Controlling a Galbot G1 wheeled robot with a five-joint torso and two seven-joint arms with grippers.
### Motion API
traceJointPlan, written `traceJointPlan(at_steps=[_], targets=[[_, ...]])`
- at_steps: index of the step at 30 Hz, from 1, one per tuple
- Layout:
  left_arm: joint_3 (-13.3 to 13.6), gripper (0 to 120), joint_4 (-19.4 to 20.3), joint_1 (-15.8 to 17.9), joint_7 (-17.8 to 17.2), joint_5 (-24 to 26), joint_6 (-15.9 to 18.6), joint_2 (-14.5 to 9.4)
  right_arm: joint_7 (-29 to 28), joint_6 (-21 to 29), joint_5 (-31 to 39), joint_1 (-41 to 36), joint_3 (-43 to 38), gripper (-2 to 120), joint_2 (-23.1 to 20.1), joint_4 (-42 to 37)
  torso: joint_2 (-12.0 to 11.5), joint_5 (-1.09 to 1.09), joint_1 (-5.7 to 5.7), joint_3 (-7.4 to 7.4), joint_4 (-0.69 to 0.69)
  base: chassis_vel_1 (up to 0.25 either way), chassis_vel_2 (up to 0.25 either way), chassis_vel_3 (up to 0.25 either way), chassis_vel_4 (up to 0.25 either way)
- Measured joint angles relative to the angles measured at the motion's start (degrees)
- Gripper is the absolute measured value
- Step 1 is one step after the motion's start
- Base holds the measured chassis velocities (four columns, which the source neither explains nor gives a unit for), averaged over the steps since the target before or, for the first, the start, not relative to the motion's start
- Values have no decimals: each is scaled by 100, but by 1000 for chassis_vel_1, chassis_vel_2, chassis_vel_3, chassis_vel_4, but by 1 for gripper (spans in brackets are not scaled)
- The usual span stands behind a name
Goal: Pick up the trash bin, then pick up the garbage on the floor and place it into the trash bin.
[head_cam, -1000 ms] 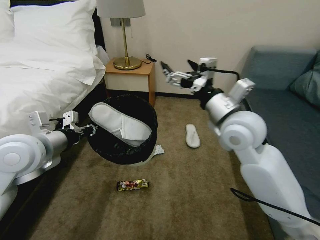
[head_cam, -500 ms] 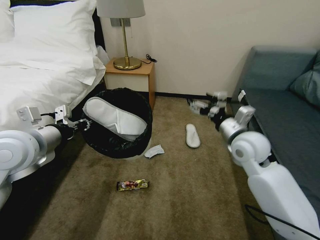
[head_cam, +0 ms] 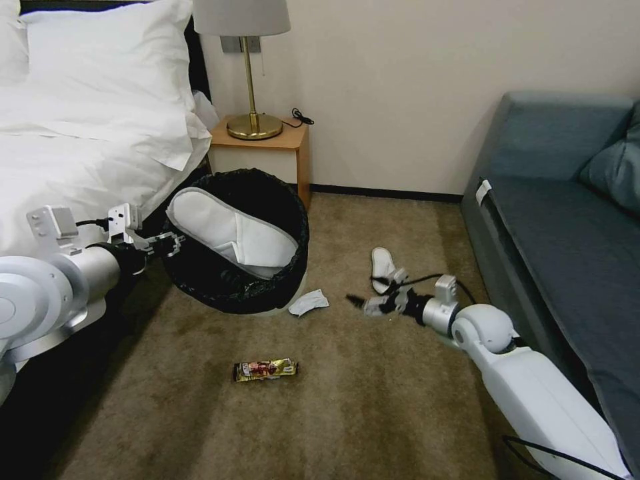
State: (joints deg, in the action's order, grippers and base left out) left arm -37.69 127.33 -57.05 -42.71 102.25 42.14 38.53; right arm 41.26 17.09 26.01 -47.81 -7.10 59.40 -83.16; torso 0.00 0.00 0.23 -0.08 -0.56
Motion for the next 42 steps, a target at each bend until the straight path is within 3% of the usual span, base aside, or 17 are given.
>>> traceJointPlan(at_steps=[7,15,21,33,42], targets=[[86,3,29,69,45,21,0,-13,752,-503,-659,383,400,100,362,753,0,0,0,0,1,0,0,0,0],[123,3,118,99,49,26,0,-6,799,-715,-1007,647,869,100,786,1393,0,-1,0,0,0,0,0,0,0],[166,3,234,91,59,27,0,-13,582,-937,-1144,962,1237,100,1414,2259,0,-2,0,0,1,0,0,0,0],[170,3,387,27,84,19,0,-26,-44,-910,-763,1044,1520,100,1741,2849,0,-1,0,1,0,0,0,0,0],[165,3,491,-36,76,-26,0,4,-276,-1024,-684,1132,1564,100,2145,3829,0,-1,0,1,0,0,0,0,0]])
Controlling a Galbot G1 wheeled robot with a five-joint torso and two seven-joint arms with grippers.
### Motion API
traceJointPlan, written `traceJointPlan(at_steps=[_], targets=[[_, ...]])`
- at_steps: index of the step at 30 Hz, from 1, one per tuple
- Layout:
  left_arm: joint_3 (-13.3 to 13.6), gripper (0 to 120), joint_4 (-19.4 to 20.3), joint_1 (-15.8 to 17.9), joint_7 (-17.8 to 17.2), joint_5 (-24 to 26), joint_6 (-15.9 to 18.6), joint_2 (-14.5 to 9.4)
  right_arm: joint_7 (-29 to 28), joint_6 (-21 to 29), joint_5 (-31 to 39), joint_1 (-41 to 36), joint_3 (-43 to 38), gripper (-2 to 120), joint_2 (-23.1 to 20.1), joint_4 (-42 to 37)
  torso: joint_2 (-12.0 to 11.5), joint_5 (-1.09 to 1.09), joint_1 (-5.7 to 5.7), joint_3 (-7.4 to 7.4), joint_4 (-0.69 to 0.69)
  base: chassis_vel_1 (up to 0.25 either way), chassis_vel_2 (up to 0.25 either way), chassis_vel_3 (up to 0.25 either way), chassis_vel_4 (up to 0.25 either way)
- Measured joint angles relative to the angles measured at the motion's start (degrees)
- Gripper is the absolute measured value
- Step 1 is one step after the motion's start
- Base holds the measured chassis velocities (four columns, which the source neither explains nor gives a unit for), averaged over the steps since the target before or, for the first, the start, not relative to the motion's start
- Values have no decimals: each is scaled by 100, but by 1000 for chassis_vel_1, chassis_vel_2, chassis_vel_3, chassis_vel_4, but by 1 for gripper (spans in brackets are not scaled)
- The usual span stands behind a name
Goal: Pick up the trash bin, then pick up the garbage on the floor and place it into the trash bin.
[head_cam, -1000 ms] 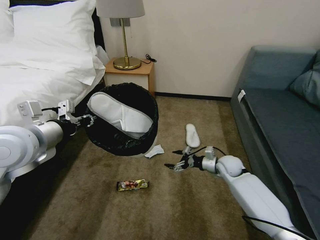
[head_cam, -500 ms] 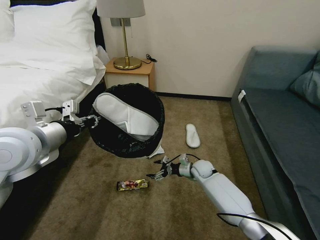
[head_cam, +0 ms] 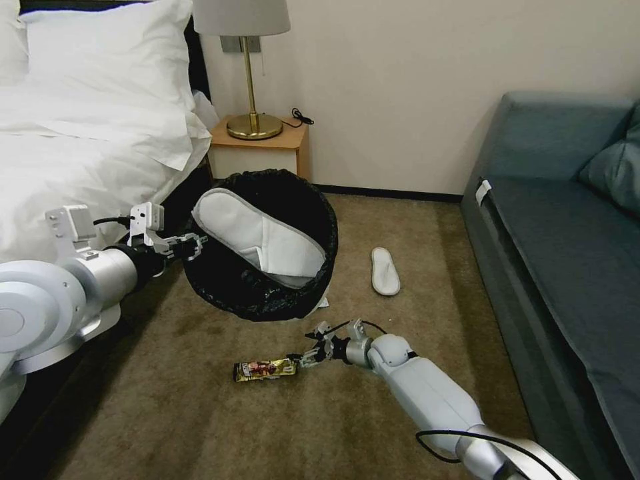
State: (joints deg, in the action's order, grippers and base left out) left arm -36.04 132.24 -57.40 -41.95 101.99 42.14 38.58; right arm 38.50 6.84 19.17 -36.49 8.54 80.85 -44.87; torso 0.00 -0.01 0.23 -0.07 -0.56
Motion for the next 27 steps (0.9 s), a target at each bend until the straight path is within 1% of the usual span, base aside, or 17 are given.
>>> traceJointPlan(at_steps=[8,10,13,15,17,27], targets=[[42,3,47,-4,-7,-45,0,36,-143,-59,-78,8,353,100,158,155,0,0,0,0,0,0,0,0,0],[42,3,81,-1,-17,-45,0,19,-170,-94,-165,7,431,100,257,253,0,0,0,0,0,0,0,0,0],[41,3,93,-6,-19,-44,0,13,-176,-101,-192,8,434,100,285,290,0,0,0,0,0,0,0,0,0],[23,3,127,-34,-28,-42,0,-3,-180,-230,-397,37,408,100,440,589,0,0,0,0,0,0,0,0,0],[19,3,132,-42,-31,-46,0,-3,-191,-256,-434,38,394,100,477,690,0,0,0,0,0,0,0,0,0],[36,3,138,-46,-35,-80,0,19,-307,-288,-444,15,318,99,534,964,0,0,0,0,0,0,0,0,0]])
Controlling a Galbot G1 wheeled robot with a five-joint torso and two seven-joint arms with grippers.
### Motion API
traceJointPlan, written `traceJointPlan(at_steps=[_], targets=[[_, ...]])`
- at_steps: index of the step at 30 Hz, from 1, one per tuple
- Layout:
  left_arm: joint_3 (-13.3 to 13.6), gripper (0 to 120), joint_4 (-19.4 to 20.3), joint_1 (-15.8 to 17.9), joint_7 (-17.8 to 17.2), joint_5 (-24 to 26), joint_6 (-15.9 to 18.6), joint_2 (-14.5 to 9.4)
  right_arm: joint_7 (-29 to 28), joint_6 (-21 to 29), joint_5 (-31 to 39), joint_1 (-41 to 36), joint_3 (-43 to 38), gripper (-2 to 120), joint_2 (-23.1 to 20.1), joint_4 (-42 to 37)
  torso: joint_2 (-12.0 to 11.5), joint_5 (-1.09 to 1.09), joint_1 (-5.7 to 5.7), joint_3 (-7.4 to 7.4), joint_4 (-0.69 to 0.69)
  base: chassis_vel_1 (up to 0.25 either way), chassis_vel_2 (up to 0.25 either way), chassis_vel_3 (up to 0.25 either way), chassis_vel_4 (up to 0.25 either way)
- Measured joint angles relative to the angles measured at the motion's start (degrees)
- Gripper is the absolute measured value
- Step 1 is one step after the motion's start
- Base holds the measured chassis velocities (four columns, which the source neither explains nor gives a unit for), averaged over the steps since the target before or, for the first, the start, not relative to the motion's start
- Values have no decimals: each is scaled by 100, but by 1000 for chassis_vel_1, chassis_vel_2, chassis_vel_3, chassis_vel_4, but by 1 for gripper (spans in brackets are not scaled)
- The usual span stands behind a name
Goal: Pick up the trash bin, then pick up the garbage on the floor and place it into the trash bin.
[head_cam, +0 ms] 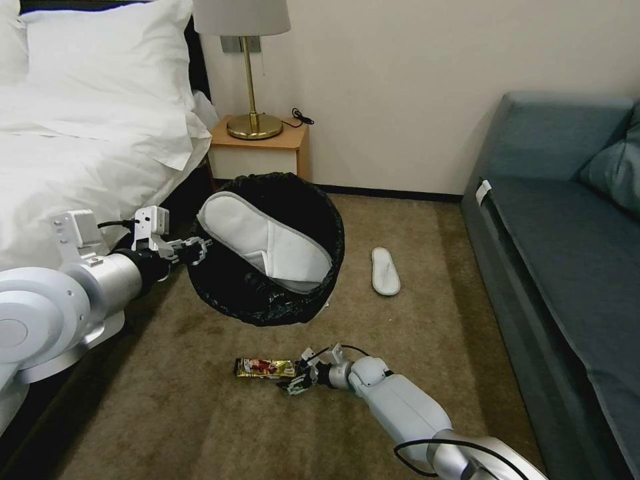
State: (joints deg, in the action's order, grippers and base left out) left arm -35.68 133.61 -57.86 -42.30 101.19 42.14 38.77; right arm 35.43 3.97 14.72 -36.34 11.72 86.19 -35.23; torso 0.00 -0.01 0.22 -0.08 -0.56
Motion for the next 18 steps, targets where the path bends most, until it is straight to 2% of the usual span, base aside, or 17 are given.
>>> traceJointPlan(at_steps=[7,9,12,14,17,18], targets=[[1,3,13,-34,-1,-23,0,21,-62,-37,0,12,-31,95,60,71,0,0,0,0,0,0,0,0,0],[0,3,20,-39,-1,-33,0,29,-127,-18,35,22,-46,88,80,71,0,0,0,0,0,0,0,0,0],[-2,3,24,-41,-1,-33,0,29,-157,-6,43,21,-46,85,81,71,0,0,0,0,0,0,0,0,0],[-11,3,34,-41,-1,-33,0,23,-249,-3,59,22,-50,73,82,73,0,0,0,0,0,0,0,0,0],[-11,3,38,-44,-1,-33,0,23,-267,-3,64,29,-56,68,82,73,0,0,0,0,0,0,0,0,0],[-11,3,42,-49,-1,-36,0,26,-273,-1,67,46,-75,62,82,70,0,1,0,0,0,0,0,0,0]])
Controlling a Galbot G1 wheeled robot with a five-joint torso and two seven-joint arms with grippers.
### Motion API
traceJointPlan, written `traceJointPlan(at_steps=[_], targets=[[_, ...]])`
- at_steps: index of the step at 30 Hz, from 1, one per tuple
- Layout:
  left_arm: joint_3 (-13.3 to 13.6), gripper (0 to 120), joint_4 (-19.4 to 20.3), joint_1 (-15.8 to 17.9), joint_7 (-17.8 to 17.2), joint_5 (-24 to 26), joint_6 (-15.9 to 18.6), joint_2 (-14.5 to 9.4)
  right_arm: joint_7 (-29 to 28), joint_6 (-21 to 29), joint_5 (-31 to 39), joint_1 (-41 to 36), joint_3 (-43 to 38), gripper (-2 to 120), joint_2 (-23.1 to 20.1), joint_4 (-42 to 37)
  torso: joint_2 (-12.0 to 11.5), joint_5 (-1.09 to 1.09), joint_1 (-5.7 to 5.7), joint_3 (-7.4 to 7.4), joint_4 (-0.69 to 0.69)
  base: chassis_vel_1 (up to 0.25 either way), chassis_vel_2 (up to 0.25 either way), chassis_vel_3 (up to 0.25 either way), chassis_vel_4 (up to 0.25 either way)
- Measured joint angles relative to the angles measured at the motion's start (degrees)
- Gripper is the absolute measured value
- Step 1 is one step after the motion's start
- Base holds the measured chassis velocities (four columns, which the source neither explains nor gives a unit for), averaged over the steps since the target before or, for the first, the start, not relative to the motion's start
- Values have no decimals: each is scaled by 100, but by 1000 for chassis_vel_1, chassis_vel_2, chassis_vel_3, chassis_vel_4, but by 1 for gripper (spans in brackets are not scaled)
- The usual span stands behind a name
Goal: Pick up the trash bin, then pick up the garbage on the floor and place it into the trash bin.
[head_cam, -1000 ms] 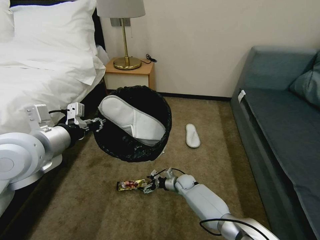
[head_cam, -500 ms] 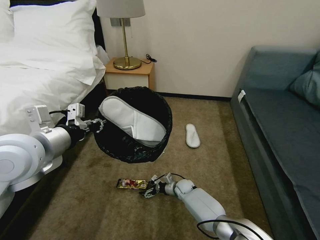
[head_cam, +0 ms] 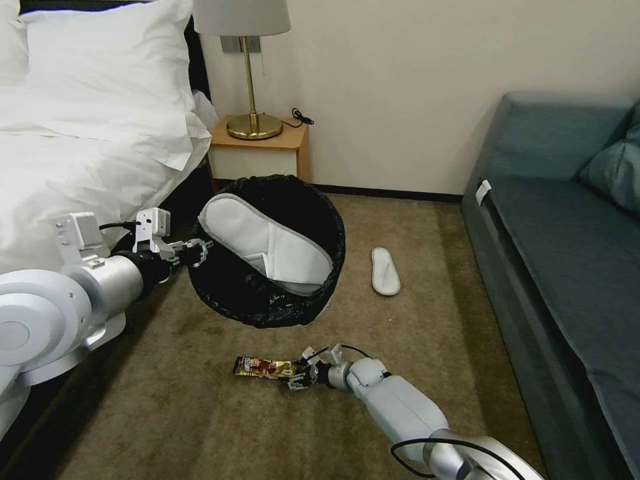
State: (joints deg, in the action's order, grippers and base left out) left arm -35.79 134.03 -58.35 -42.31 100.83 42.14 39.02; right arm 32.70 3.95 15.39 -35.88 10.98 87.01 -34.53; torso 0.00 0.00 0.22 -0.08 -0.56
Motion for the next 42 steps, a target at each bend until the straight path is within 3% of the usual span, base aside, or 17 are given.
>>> traceJointPlan(at_steps=[4,9,15,28,32,42], targets=[[6,3,3,-2,0,-10,0,2,-4,6,1,28,-25,51,14,16,0,0,0,0,0,0,0,0,0],[10,3,16,1,0,-13,0,-5,-39,36,-14,38,-70,26,65,62,0,0,0,0,0,0,0,0,0],[10,3,22,7,-2,-15,0,-28,-93,73,-19,35,-92,10,82,60,0,0,0,0,0,0,0,0,0],[53,3,-23,45,8,-51,0,5,-236,137,-4,-12,-166,0,44,-83,0,0,0,0,0,0,0,0,0],[30,3,-13,33,8,-46,0,-4,-165,381,126,-126,-212,0,-209,-536,0,0,0,0,0,0,0,0,0],[-82,3,-27,-6,9,2,0,-34,-250,406,281,-344,-811,0,-765,-1374,0,0,0,0,0,0,0,0,0]])
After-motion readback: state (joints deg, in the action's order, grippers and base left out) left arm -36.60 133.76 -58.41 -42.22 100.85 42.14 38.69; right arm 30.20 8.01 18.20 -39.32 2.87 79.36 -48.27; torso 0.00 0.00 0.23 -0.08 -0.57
